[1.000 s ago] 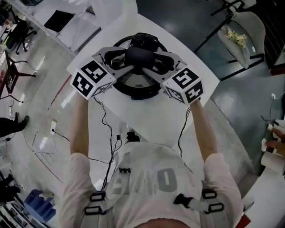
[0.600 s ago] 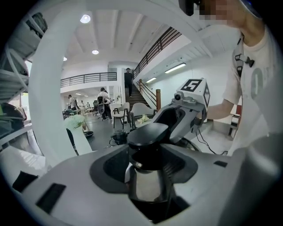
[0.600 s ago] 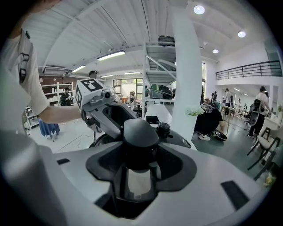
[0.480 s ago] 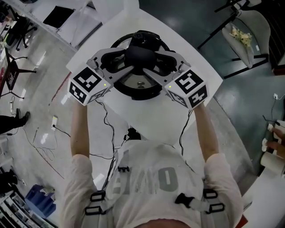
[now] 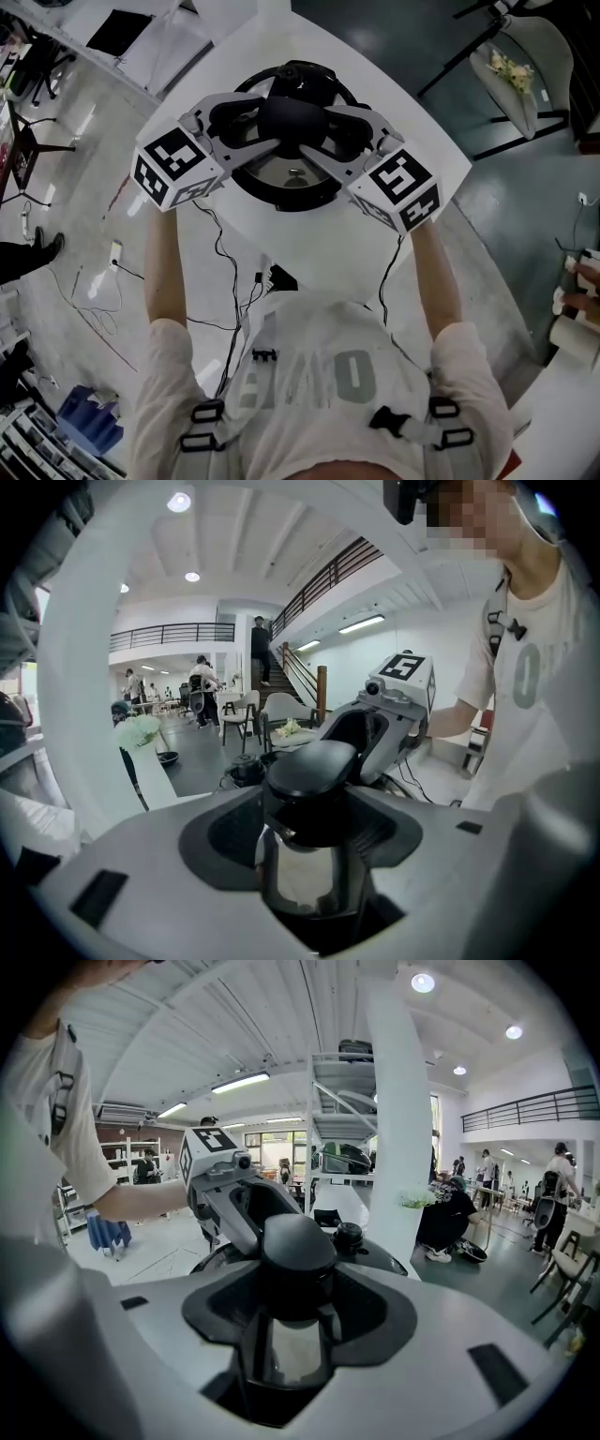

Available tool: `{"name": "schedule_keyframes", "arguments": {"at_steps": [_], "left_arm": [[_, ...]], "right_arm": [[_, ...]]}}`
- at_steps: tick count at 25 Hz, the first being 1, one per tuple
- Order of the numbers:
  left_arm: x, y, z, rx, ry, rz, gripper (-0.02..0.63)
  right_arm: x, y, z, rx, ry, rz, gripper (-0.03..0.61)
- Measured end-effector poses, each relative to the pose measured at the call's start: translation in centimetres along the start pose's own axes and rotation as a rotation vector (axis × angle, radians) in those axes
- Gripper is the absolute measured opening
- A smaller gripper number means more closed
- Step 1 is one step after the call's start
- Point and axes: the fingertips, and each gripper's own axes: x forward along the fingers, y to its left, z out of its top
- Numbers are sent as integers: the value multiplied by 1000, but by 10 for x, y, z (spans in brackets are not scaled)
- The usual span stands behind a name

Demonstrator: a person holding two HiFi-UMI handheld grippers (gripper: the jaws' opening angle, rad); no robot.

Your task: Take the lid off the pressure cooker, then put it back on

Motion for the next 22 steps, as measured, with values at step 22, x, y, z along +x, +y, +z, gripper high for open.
{"name": "schedule_keyframes", "arguments": {"at_steps": [22], "left_arm": [[3, -2, 0, -15, 79, -43, 237]], "right_arm": [[-8, -15, -3, 67, 37, -198, 304]]}}
